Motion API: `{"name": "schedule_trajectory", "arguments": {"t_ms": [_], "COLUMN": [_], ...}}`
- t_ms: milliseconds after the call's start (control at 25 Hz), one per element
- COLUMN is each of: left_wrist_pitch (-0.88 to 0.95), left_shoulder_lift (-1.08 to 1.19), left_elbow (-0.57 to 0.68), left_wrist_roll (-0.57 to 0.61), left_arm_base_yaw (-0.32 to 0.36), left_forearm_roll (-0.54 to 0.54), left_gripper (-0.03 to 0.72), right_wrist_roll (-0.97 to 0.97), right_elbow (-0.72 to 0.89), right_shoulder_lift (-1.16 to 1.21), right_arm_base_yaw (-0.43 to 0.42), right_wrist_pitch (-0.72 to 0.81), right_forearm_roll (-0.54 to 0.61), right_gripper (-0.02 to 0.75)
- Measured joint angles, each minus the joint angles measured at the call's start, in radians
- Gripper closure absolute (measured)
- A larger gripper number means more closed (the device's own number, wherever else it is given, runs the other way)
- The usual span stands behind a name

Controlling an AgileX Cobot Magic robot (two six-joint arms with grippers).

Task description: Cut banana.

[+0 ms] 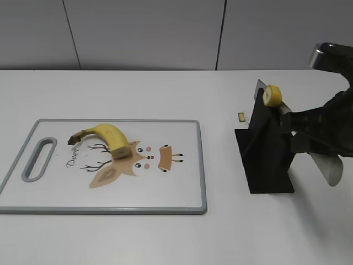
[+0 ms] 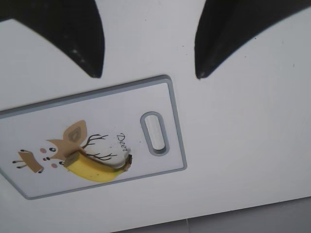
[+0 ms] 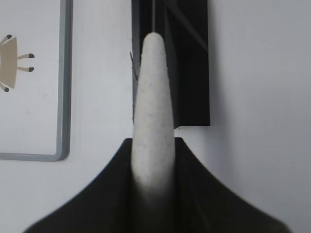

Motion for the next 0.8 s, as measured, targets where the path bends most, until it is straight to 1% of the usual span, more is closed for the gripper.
{"name": "schedule_trajectory", "arguments": {"t_ms": [520, 600, 720, 800], "left_wrist_pitch": [0.0, 0.0, 0.0, 0.0], "left_shoulder_lift": [0.0, 0.0, 0.0, 0.0], "left_elbow": [0.0, 0.0, 0.0, 0.0], "left_wrist_roll": [0.0, 0.0, 0.0, 0.0], "left_arm_base_yaw": [0.0, 0.0, 0.0, 0.0], "left_forearm_roll": [0.0, 0.0, 0.001, 0.001], "left_gripper": [0.136, 0.136, 0.136, 0.136], "right_wrist_roll": [-0.036, -0.045, -0.074, -0.094], "right_elbow": [0.0, 0.0, 0.0, 0.0], "right_shoulder_lift": [0.001, 0.001, 0.001, 0.001], "right_arm_base_yaw": [0.0, 0.0, 0.0, 0.0], "right_wrist_pitch": [0.003, 0.004, 0.005, 0.005], "right_forearm_roll": [0.034, 0.043, 0.068, 0.084], "right_gripper": [0.563, 0.529, 0.413, 0.367]}}
